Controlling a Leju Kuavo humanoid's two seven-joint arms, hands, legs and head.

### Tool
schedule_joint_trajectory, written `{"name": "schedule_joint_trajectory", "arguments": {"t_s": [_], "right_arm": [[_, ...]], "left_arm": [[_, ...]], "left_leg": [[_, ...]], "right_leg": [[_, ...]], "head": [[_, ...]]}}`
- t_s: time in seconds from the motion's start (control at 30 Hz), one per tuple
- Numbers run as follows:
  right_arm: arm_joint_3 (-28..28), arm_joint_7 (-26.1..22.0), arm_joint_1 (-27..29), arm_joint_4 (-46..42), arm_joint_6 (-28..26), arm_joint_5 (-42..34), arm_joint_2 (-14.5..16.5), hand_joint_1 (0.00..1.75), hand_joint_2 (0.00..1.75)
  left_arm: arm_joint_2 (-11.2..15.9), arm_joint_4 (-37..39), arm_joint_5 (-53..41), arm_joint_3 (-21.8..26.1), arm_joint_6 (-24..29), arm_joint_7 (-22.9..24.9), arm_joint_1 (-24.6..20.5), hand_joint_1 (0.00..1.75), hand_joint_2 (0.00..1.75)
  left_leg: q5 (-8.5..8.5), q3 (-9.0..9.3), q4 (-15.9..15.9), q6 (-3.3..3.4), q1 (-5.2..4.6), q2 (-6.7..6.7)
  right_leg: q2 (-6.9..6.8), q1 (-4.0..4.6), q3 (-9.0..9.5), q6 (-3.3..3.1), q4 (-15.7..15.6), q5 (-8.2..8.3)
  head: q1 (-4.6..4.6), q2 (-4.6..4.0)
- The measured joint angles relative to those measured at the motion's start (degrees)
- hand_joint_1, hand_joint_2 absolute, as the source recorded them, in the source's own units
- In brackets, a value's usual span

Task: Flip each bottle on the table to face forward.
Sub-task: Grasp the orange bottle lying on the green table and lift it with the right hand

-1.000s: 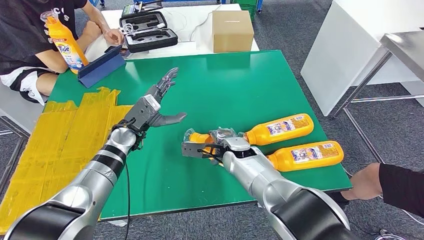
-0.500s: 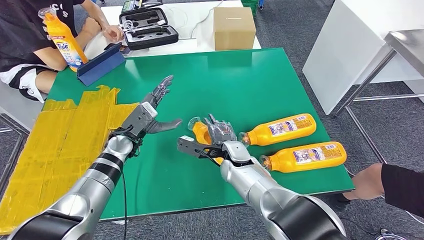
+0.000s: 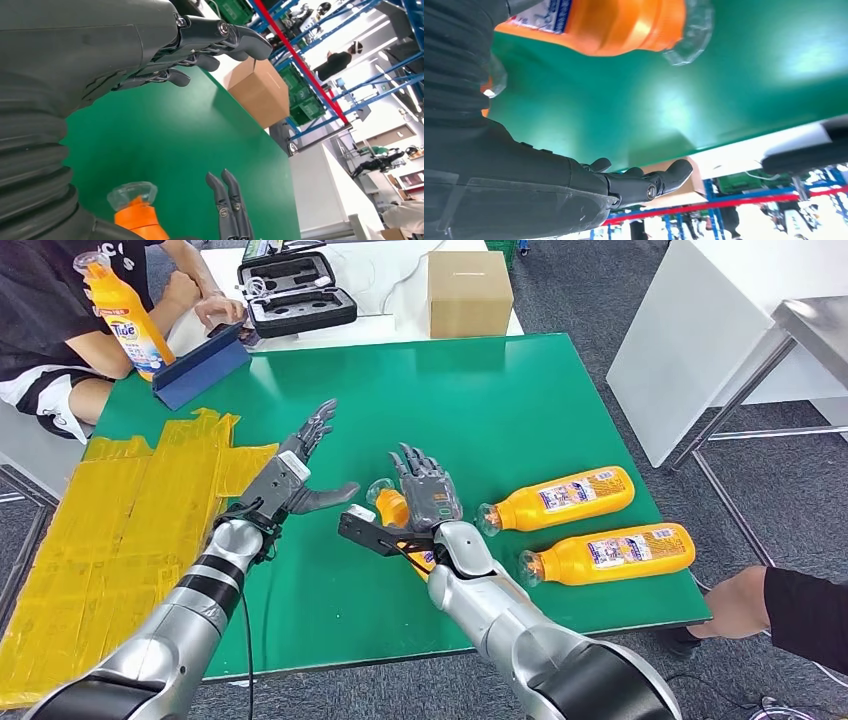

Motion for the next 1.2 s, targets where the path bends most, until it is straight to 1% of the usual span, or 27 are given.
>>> {"name": "schedule_joint_trajectory", "arguments": {"t_s": [0.2,0.43,0.63,0.83,0.97,1.07,1.2], "right_arm": [[-0.6,-0.6,0.8,-1.1,-0.1,0.2,0.9,0.0,1.75],[-0.6,-2.3,3.1,-4.5,4.4,-5.7,1.7,0.0,1.75],[1.3,-0.3,6.2,-8.2,5.1,-4.8,1.7,0.0,1.75],[2.1,0.0,7.3,-9.9,5.1,-4.7,1.6,0.0,1.75],[2.3,0.7,7.5,-10.3,5.1,-4.2,1.5,0.0,0.0],[3.0,3.7,8.0,-10.7,5.4,-1.1,1.3,0.0,0.0],[4.5,10.3,10.0,-12.0,6.5,4.8,0.3,0.0,0.0]], "left_arm": [[0.3,0.0,0.0,0.8,0.1,0.0,0.7,0.0,1.75],[1.5,-2.3,-0.2,2.8,1.2,0.0,3.5,0.0,1.75],[3.1,-5.7,-0.7,5.1,1.3,0.0,6.8,0.0,1.75],[3.5,-7.3,-0.9,6.0,1.3,0.1,8.1,0.0,1.75],[3.6,-7.7,-0.9,6.1,1.3,0.1,8.3,0.0,1.75],[3.8,-8.5,-1.2,6.6,1.7,0.4,9.0,0.0,1.75],[4.4,-11.0,-1.8,8.0,1.8,0.9,11.2,0.0,1.75]], "left_leg": [[0.0,-0.05,0.0,0.0,0.01,0.0],[0.0,-0.08,0.0,0.0,0.01,0.01],[0.0,-0.16,0.0,-0.01,0.03,0.0],[0.0,-0.18,0.0,-0.01,0.03,-0.01],[0.0,-0.18,0.0,-0.01,0.02,-0.03],[0.0,-0.18,0.0,-0.01,0.02,-0.03],[-0.02,-0.19,0.0,-0.02,0.03,-0.01]], "right_leg": [[0.0,0.0,-0.04,-0.01,0.0,-0.01],[0.0,0.0,-0.09,-0.01,0.0,-0.01],[0.0,0.01,-0.17,-0.03,0.0,-0.04],[0.0,0.0,-0.18,-0.03,0.0,-0.03],[-0.01,0.0,-0.17,-0.02,0.0,-0.03],[0.0,0.0,-0.18,-0.03,0.0,-0.03],[0.0,0.01,-0.21,-0.04,0.0,-0.05]], "head": [[0.01,0.0],[0.01,0.0],[0.01,0.0],[0.01,0.0],[0.01,0.0],[0.01,0.0],[0.0,0.0]]}}
